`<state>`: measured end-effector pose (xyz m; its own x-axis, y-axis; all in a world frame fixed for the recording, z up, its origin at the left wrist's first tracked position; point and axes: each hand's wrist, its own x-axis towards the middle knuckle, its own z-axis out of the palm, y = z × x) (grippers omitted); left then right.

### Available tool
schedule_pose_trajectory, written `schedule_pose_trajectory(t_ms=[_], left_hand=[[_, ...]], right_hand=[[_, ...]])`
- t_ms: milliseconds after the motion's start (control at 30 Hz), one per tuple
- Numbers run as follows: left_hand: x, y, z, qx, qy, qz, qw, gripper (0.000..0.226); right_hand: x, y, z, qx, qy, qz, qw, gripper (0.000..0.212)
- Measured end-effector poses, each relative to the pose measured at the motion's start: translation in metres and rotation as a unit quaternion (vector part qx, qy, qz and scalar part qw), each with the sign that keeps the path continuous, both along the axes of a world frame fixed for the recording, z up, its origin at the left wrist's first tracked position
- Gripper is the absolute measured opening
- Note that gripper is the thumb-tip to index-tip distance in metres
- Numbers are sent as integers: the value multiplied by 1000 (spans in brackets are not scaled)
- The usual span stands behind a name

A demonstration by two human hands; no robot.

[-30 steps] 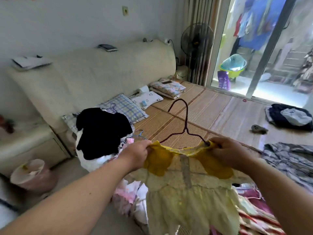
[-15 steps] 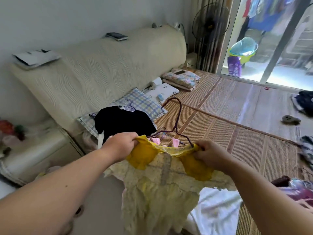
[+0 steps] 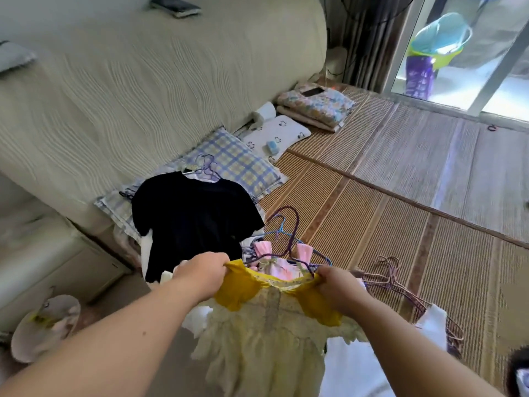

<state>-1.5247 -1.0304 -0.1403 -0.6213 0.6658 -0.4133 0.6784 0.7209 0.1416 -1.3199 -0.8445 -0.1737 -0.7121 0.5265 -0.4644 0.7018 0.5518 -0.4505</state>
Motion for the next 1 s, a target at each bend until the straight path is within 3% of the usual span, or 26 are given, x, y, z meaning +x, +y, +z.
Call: schedule_pose_trajectory(t_ms=[200,367,500,600,700,800,867,1000], left_hand=[[-58,84,-73,-50,-40,34,997,20],[-89,137,-127,-77,-16,14,997,20],[-93,155,-169,-113,-10,8,994,21],[-86,155,-192,-118,-15,22,993,25],[-75,149,-199,-92,-28,25,995,42],[-59,140,-188,-93,-23,0,995,57],[-48,133,-171,-75,-6,-19,997,58],[-10,109,-129,-43,-18,-35,998,58]], right_hand=[[-62,82,-75,4,-29,-5,1000,15],[-103,129,-138,-3,-51,3,999,28],[-116,143,-185,-1,-89,26,996,26],[-119,144,-208,4,-67,14,998,35],[-117,137,-212,-5,-10,-32,999,65],[-101,125,-198,18,3,-9,1000,84],[-83,116,-182,27,4,10,1000,87],[-30,91,-141,40,1,21,999,69]])
